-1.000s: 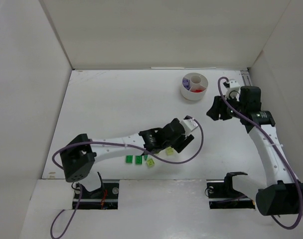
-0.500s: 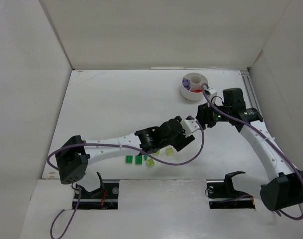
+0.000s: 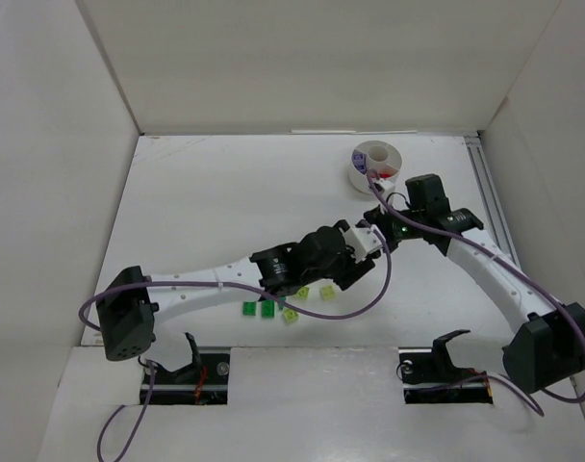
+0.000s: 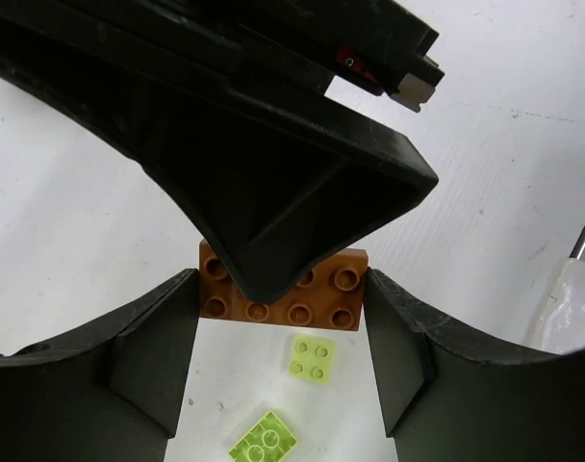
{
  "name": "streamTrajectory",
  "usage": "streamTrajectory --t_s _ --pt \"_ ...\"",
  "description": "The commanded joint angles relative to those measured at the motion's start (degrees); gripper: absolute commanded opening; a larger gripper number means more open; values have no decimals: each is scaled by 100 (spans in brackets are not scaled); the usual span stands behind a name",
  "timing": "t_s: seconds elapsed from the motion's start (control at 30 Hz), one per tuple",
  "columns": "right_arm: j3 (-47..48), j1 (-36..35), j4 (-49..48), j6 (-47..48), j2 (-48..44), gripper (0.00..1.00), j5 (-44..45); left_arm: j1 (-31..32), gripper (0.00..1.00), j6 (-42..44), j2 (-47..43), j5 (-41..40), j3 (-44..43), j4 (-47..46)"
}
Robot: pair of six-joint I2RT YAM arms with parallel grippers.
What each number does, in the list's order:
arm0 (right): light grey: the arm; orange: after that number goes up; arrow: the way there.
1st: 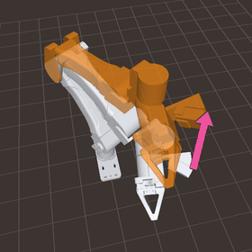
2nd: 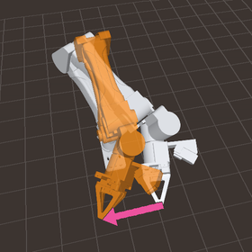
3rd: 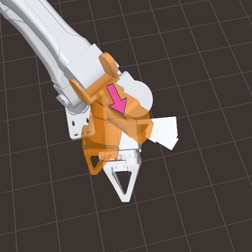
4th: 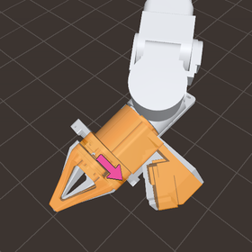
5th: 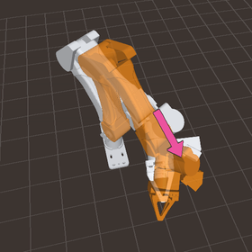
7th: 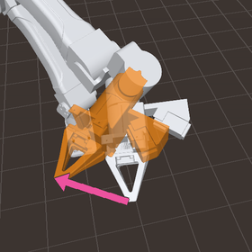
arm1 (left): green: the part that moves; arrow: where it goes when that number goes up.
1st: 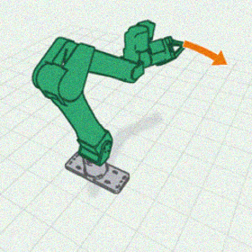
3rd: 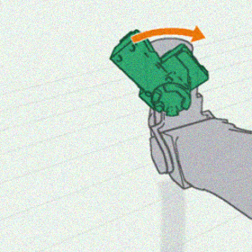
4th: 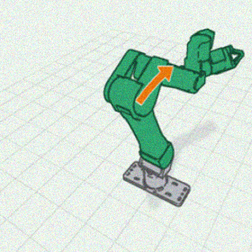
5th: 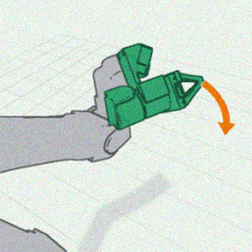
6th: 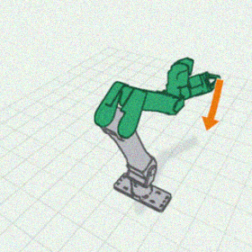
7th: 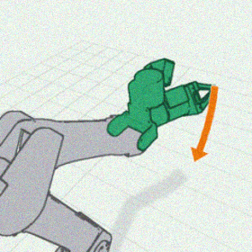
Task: Sort the legos into containers by color
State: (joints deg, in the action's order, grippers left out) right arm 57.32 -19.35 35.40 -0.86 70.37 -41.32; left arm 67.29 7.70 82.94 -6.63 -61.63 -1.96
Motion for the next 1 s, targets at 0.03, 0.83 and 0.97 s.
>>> streamTrajectory --t_s 0.03,0.83,0.97 --pt "-63 -164 -534 -159 21 56 -289 -14 50 38 -278 74 -95 -367" --pt "157 -201 -745 7 -129 0 -254 -14 78 38 -515 -163 10 -657" --pt "157 -42 -806 7 -181 0 -201 -14 97 -23 -568 -295 10 -657"
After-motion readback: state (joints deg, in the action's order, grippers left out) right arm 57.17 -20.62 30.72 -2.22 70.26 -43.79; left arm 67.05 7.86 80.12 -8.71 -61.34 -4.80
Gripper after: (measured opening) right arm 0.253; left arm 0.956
